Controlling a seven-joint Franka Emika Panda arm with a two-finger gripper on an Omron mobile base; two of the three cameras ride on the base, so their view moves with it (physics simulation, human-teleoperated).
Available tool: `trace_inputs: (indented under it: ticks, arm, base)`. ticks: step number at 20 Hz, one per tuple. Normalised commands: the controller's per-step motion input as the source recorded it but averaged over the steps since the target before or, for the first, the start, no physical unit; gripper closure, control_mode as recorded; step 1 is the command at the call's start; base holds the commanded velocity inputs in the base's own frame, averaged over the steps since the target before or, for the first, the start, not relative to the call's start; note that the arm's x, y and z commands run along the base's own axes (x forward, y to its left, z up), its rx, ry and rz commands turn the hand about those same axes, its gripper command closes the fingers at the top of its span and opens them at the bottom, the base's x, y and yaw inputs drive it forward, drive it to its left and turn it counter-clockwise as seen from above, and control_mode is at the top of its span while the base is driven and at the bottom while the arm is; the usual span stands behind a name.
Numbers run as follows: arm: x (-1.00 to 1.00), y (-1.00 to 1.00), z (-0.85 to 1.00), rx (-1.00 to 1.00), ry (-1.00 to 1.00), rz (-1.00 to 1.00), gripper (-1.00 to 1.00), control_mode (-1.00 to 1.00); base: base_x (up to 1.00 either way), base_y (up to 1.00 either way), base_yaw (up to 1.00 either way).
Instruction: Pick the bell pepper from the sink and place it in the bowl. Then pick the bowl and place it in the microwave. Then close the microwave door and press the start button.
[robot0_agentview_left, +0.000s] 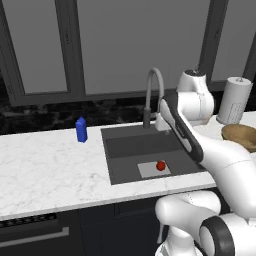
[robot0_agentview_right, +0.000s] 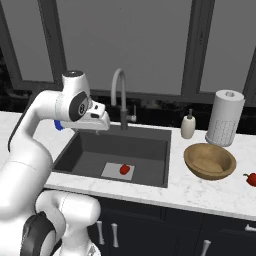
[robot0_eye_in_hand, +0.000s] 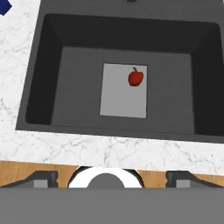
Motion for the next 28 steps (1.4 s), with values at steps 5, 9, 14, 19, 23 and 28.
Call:
trace_inputs:
  ticks: [5,9,14,19,23,28]
  arm:
    - [0.02,-0.60,-0.39,0.05,0.02,0.00,-1.00,-1.00]
    - [0.22,-0.36,-0.56,0.10,-0.03,0.00,-1.00,-1.00]
    - [0.34,-0.05,-0.34,0.01,0.00,0.00,-1.00,-1.00]
    - [0.21,-0.17,-0.30,0.00,0.00,0.00,-1.00,-1.00]
    - [0.06,-0.15,-0.51,0.00,0.00,0.00,-1.00,-1.00]
    - [0.07,-0.01,-0.55,0.01,-0.01,0.00,-1.00,-1.00]
  base:
    - [0.00,0.00,0.00]
    - [0.00,0.00,0.00]
    - [0.00,0.00,0.00]
    - [0.00,0.00,0.00]
    - [0.00,0.00,0.00]
    - [0.00,0.00,0.00]
